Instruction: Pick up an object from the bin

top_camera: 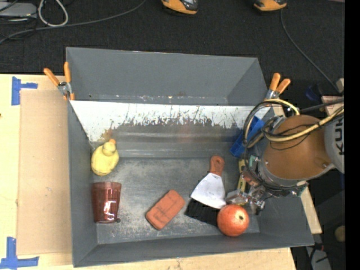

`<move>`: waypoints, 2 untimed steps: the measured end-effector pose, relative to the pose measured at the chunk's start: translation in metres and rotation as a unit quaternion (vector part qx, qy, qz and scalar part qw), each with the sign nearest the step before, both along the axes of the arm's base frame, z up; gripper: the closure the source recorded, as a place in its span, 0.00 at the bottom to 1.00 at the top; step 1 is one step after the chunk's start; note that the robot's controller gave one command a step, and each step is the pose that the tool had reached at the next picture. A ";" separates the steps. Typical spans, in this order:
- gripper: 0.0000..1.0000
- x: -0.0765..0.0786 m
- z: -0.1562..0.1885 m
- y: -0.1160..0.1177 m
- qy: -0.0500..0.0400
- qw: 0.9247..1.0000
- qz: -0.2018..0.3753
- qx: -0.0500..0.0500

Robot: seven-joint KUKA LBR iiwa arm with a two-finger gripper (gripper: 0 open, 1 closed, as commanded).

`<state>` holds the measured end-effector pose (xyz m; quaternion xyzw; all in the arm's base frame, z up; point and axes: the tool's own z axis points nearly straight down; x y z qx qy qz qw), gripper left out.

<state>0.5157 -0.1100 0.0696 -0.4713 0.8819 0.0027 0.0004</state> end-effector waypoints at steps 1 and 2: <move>1.00 0.000 0.000 0.000 0.000 1.000 0.001 0.000; 1.00 0.006 0.061 0.012 0.003 1.000 0.015 0.001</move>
Offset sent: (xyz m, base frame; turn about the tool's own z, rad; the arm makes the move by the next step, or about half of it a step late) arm 0.0148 0.0207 0.1286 -0.0657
